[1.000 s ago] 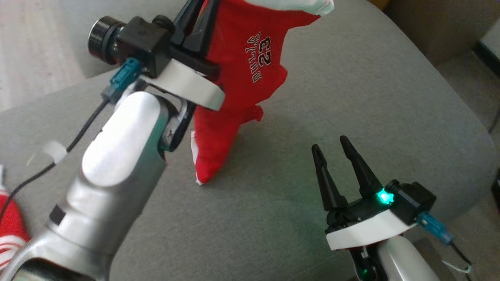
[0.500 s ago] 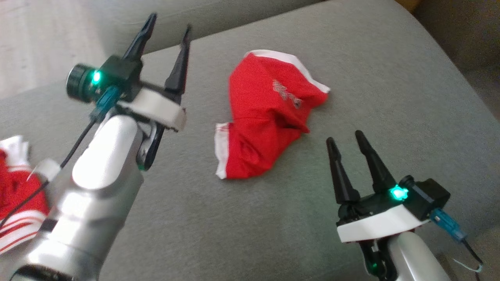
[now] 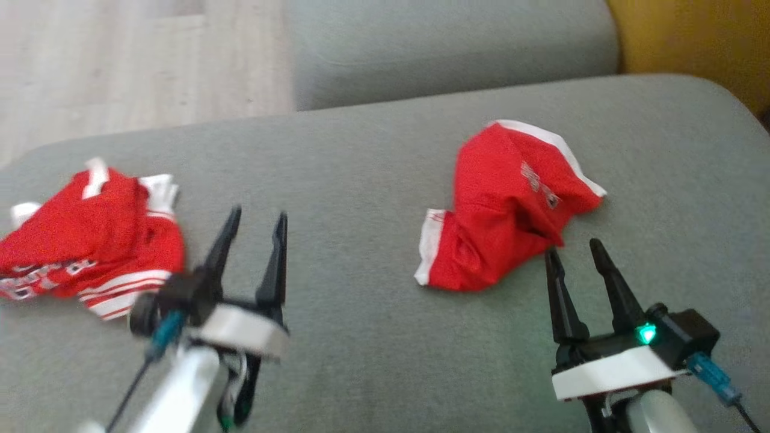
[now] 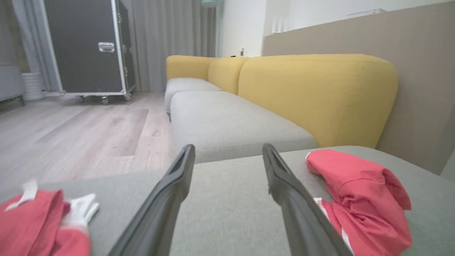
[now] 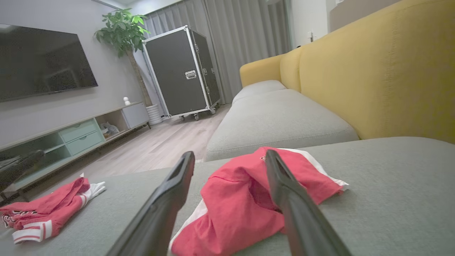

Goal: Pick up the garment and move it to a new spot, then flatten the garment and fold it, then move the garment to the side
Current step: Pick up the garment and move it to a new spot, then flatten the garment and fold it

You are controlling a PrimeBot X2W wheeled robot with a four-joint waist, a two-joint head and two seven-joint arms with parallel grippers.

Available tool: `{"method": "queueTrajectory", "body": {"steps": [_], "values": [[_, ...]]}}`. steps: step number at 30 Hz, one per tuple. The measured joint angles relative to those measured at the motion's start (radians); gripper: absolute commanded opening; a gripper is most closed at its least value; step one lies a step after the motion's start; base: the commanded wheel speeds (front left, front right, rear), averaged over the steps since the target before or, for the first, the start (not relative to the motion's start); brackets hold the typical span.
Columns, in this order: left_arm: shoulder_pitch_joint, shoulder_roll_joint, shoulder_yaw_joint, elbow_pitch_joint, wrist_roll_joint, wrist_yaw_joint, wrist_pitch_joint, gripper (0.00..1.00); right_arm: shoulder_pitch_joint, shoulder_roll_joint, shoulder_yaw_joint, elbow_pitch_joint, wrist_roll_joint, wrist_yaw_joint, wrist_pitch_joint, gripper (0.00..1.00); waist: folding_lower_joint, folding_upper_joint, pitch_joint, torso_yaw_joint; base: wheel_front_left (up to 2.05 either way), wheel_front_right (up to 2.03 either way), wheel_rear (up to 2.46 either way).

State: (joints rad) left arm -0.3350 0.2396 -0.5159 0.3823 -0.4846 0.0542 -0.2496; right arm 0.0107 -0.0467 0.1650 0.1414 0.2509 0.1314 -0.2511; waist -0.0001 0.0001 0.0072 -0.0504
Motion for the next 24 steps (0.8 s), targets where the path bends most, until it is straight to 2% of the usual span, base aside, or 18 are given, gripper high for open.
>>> {"method": "queueTrajectory", "body": {"steps": [7, 14, 24], "values": [[0.246, -0.034, 0.036, -0.106, -0.008, 0.042, -0.002, 1.0, 0.028, 0.0, -0.005, 0.014, -0.015, 0.0, 0.0, 1.0, -0.0001, 0.0, -0.039, 0.068, 0.0, 0.0, 0.0], [0.269, -0.063, 0.065, -0.158, 0.042, 0.033, -0.002, 1.0, 0.026, 0.001, -0.019, 0.04, -0.04, 0.0, 0.0, 1.0, 0.0001, 0.0, -0.028, 0.088, 0.0, 0.0, 0.0], [0.251, -0.094, 0.071, -0.158, 0.073, 0.006, -0.002, 1.0, -0.1, 0.001, -0.054, 0.317, -0.089, 0.0, 0.02, 1.0, 0.0002, 0.0, 0.013, 0.126, 0.0, 0.0, 0.0]]}}
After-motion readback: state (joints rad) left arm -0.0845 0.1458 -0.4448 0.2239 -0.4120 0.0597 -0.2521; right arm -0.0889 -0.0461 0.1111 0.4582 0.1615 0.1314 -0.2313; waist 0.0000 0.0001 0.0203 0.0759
